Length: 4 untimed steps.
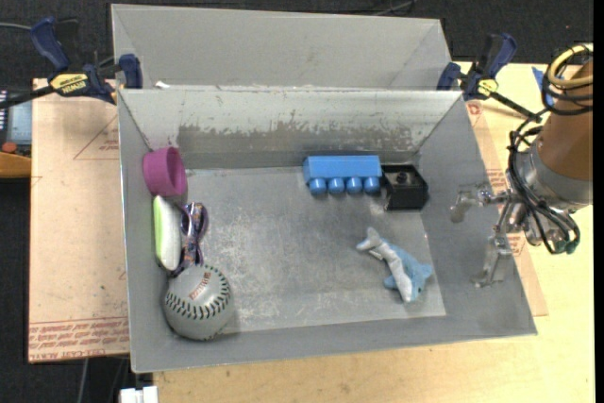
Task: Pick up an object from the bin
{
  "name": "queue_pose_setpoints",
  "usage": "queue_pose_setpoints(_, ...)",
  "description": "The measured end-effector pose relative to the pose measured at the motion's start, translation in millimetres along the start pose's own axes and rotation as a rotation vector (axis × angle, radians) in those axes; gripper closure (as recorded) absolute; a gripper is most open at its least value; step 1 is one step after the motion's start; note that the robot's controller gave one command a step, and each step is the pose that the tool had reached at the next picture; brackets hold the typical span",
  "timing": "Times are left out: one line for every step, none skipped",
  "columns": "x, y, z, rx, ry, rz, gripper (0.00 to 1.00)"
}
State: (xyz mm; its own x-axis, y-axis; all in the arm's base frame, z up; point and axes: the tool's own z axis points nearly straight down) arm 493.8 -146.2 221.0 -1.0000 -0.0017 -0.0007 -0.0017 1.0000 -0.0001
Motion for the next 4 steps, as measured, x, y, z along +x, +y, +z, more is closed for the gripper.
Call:
queue_pose_setpoints(0.0, 0.0, 0.0, 0.0, 0.0, 0.0, 0.0)
queue_pose_setpoints(-40.2, 13.4, 20.8, 0.001, -0.004, 0.063, 0.0)
queue_pose_setpoints(-18.7, 8.0, -38.4, 0.002, -0.008, 0.032, 0.0)
queue_pose_setpoints(-63.1, 35.3, 38.6, -0.002, -0.006, 0.109, 0.0)
